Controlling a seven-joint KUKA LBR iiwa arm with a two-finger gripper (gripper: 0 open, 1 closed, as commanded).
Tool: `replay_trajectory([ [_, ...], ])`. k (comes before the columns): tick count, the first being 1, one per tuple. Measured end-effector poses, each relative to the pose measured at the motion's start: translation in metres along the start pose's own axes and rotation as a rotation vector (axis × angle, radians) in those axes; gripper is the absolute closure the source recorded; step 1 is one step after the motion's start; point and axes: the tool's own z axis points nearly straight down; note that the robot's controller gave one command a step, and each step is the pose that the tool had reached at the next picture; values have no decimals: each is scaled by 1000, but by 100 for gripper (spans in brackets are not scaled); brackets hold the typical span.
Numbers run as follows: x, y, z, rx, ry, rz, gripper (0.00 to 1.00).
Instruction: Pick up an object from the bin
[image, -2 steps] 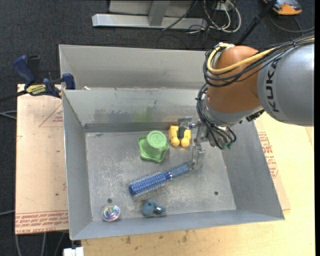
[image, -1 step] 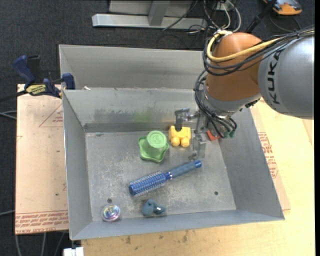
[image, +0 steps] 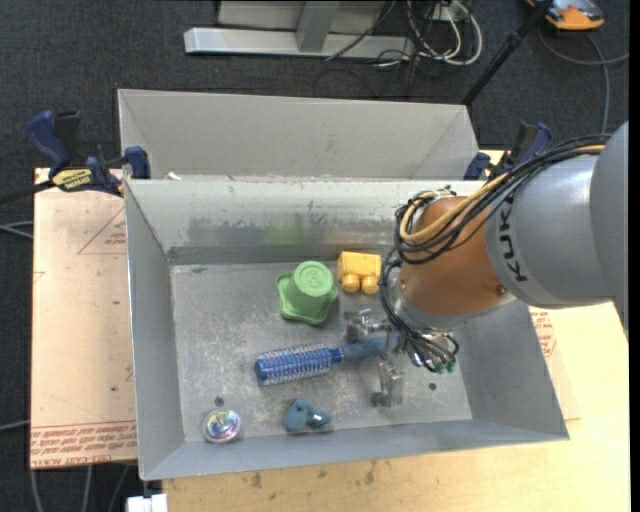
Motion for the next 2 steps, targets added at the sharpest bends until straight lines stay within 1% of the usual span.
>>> replay_trajectory([
  [1, -3, 0, -5, 2, -8, -2, 100],
  [2, -6, 8, -135, 5, -17, -19, 100],
])
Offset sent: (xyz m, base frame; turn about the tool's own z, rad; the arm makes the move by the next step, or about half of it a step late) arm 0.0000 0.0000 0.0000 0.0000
